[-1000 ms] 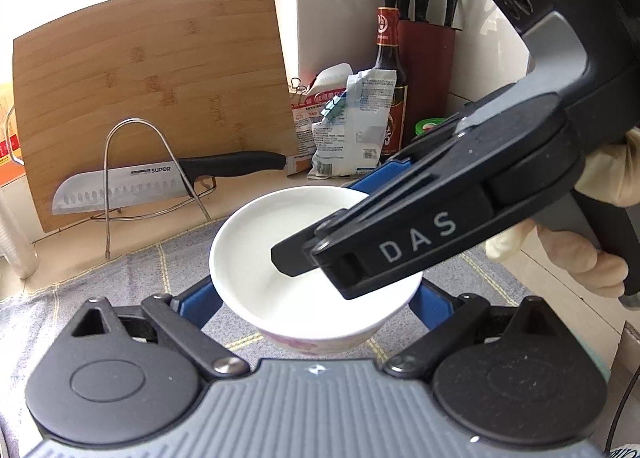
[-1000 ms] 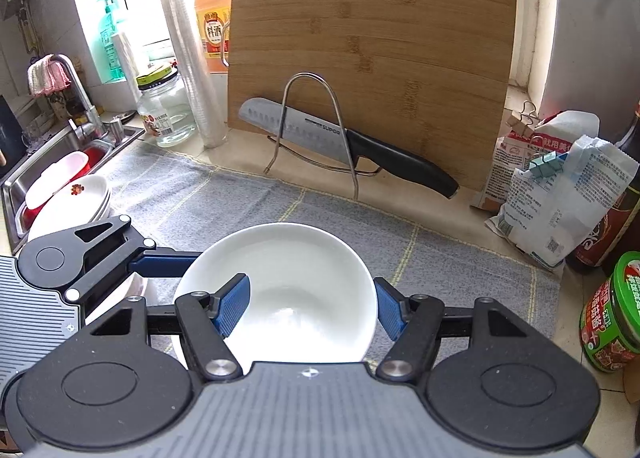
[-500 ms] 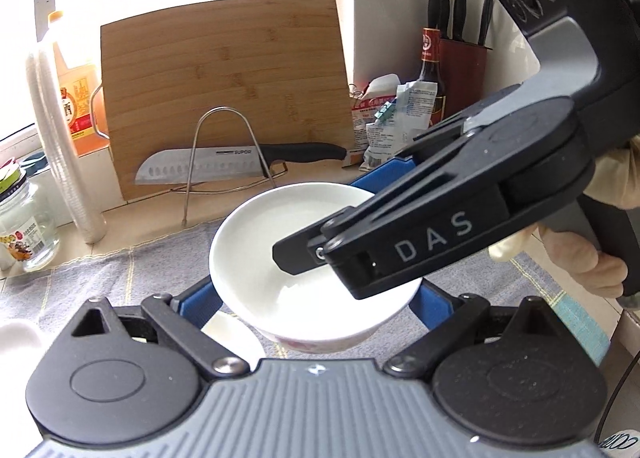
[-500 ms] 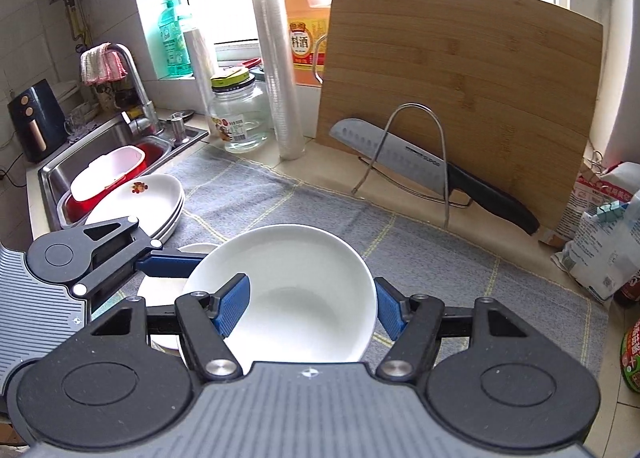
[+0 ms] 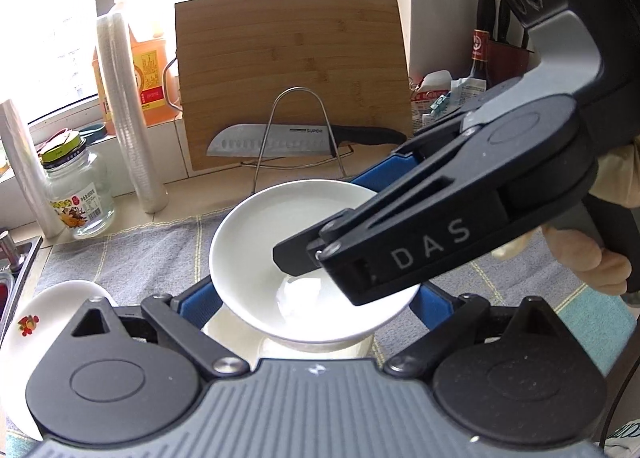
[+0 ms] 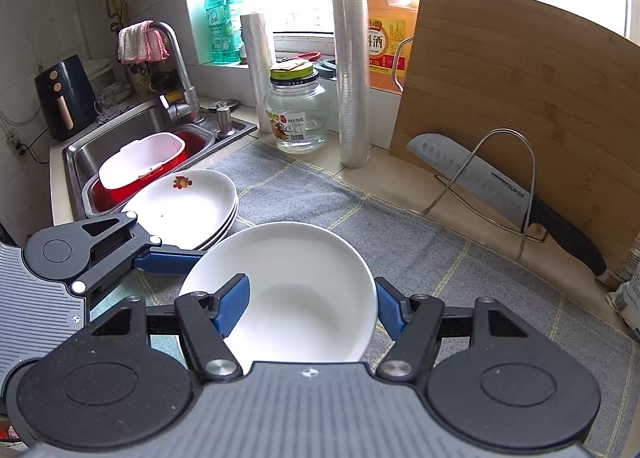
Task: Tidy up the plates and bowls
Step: 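Lift and carry the pink-flowered bowl with the right gripper toward the bowl stack, then lower the held bowl onto the bowl stack and open the right gripper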
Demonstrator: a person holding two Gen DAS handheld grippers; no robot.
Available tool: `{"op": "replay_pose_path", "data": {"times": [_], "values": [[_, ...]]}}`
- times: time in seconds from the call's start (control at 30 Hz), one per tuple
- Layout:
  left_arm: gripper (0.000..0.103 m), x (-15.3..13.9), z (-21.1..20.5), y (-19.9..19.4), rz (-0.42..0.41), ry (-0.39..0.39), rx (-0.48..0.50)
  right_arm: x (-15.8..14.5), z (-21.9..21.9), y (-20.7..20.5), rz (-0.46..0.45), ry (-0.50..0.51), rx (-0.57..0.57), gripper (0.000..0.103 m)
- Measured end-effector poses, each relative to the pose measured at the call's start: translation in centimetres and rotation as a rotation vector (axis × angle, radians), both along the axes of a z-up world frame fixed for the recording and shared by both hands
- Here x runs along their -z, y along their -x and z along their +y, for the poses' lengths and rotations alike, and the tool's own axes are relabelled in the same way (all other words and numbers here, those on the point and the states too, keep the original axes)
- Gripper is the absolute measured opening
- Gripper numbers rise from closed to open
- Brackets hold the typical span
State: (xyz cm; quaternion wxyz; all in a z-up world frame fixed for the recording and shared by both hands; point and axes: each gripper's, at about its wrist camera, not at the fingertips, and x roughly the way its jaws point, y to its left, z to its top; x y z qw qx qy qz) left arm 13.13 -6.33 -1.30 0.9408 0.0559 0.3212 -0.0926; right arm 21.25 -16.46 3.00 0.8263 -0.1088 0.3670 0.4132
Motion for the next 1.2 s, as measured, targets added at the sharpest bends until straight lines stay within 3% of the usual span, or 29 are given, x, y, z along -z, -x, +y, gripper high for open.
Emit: {"op": "replay_pose_path", "data": {"times": [1.2], "values": [[0.098,1.9,1.9,-0.5,0.085,-0.033,0.026,3.0,2.6,-0.4,0.083,0.04,-0.005,0.072]]}}
